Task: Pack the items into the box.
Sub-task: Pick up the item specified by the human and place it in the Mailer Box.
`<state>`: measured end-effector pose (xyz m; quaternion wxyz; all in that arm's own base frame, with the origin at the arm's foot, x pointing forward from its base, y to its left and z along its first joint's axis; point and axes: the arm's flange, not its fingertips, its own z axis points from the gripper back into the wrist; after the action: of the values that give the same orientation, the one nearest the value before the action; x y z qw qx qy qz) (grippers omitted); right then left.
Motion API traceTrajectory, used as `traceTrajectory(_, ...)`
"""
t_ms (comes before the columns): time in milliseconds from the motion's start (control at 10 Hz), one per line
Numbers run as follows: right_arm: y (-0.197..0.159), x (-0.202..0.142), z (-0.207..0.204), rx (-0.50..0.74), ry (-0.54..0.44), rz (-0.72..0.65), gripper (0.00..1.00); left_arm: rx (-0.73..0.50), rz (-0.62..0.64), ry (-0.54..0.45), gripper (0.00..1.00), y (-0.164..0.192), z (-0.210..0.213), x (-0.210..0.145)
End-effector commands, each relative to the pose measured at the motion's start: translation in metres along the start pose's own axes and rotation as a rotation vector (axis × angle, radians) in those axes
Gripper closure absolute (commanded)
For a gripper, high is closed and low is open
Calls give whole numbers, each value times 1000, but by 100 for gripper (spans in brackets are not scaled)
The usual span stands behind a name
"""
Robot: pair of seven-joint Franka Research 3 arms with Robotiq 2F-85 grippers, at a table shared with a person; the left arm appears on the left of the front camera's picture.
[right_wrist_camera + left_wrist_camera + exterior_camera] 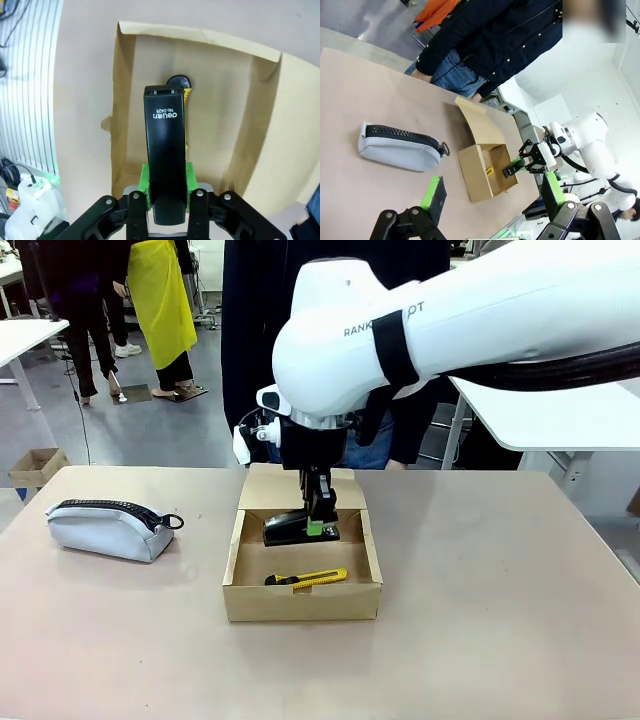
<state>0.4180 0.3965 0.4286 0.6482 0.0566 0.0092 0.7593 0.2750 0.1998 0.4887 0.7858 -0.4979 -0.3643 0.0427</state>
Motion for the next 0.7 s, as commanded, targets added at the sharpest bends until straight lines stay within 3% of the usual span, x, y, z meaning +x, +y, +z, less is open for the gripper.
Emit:
traceTrajectory(0,-2,8,-18,22,54,-16,68,-21,-19,-18,0,-1,0,-1)
traceTrajectory(600,9,15,-70,26,194,-76,68,-21,-19,-18,0,-1,0,-1)
